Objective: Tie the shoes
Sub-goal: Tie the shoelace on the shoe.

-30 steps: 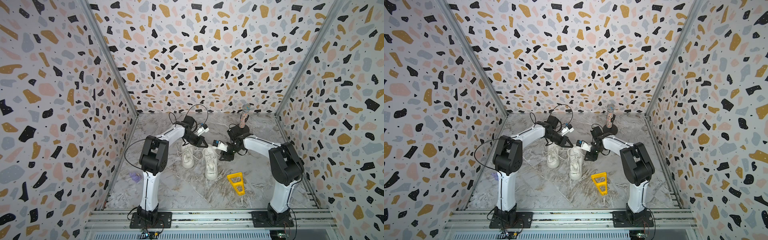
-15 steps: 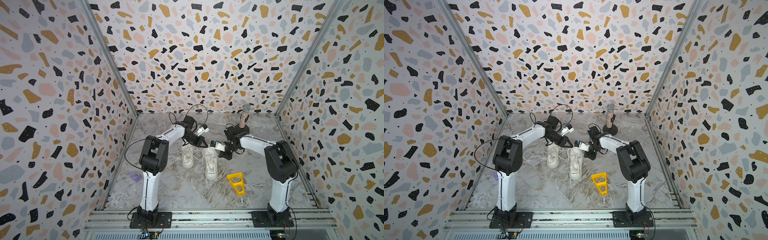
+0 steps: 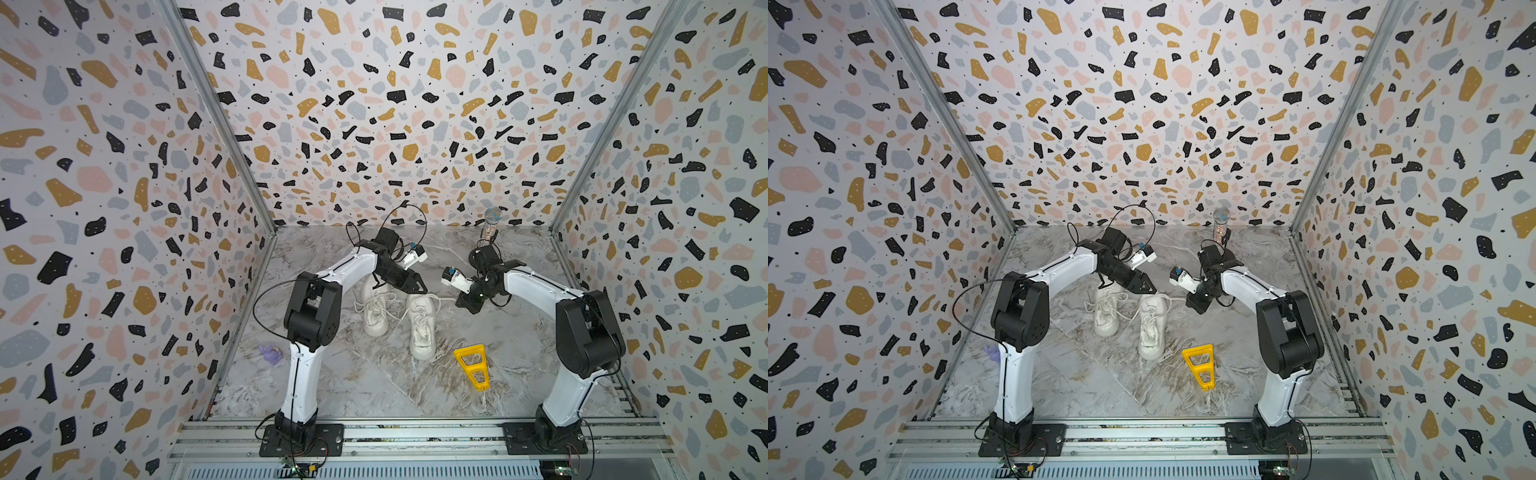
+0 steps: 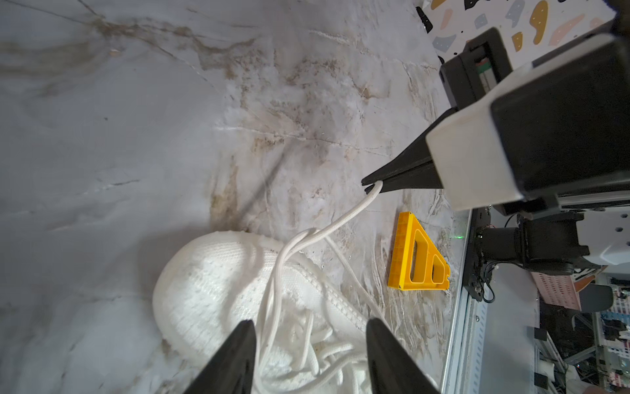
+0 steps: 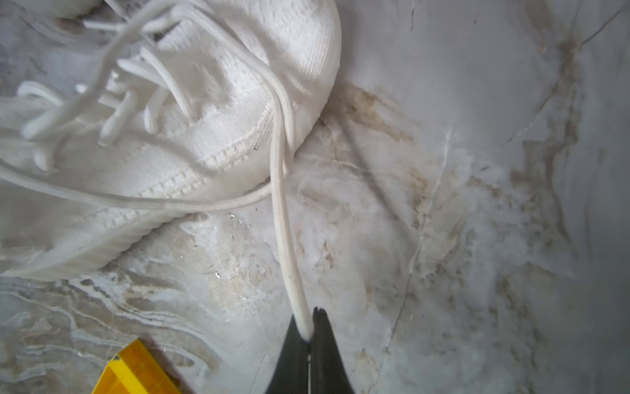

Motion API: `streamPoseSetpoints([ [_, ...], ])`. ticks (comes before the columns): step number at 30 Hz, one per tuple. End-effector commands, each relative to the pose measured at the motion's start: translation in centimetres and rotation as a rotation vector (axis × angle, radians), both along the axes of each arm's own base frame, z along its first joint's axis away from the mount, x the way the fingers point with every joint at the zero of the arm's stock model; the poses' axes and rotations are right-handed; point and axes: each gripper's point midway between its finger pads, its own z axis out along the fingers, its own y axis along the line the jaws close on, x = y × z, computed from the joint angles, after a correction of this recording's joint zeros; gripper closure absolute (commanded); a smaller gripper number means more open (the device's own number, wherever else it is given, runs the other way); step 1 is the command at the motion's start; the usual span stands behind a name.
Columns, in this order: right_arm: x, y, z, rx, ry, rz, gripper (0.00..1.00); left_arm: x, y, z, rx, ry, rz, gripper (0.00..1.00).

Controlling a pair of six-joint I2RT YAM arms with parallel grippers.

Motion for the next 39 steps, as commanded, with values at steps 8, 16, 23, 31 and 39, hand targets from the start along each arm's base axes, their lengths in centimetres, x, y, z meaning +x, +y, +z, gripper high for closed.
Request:
streamPoseSetpoints([
  [8,-0.3,-0.2,0.7,0.008,0.010,-0.048,1.00,-3.3,6.3,-1.1,0.185,-0.126,-0.043,0.39],
  [16,-0.2,-0.7,0.6,0.002,0.013,-0.062,1.00,-5.0,4.9,-3.6,0.258,-0.159,-0.142,0.48],
  [23,-0.3,-0.9,0.6,0.006,0.007,-0.064,1.00,-4.8,4.9,-5.4,0.313,-0.151,-0.159,0.52],
  [31,-0.1,-0.9,0.9,0.013,0.000,-0.066,1.00,-4.4,4.7,-6.5,0.388,-0.157,-0.172,0.53],
  [39,-0.2,-1.0,1.1,0.018,-0.002,-0.067,1.00,-4.2,4.6,-7.9,0.459,-0.135,-0.181,0.62],
])
